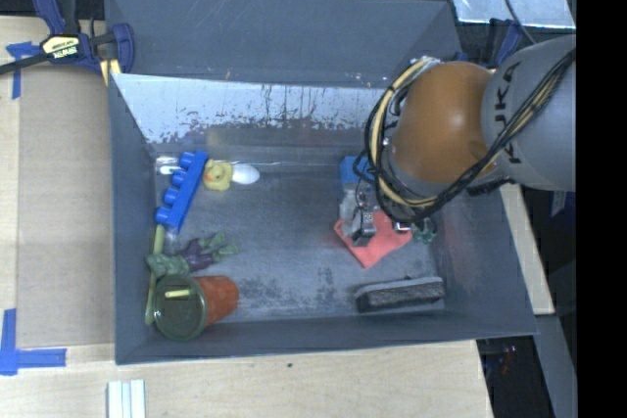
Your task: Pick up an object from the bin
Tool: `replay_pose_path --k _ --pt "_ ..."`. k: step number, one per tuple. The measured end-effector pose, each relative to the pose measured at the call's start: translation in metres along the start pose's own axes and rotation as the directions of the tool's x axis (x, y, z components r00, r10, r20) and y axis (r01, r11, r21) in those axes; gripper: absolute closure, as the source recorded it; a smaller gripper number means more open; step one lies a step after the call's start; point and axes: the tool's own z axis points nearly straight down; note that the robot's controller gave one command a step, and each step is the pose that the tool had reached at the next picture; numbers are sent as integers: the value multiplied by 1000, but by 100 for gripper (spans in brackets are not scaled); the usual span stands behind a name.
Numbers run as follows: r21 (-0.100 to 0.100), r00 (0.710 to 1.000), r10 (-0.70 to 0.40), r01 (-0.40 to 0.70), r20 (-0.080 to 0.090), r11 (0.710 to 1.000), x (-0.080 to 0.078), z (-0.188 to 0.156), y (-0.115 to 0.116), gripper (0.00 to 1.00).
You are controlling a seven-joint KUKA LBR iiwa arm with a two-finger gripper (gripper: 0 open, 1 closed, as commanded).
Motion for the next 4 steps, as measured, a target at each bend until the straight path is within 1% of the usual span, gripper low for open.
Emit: replay_pose_path --k 1,2,3,4 --pt "-1 987 162 -162 3 987 -5 -18 9 100" --pt "0 1000 -8 8 1 1000 1 20 24 100" --pt "1 997 -83 83 5 997 3 28 28 100" --pt "1 996 -87 87 2 996 5 -27 27 100"
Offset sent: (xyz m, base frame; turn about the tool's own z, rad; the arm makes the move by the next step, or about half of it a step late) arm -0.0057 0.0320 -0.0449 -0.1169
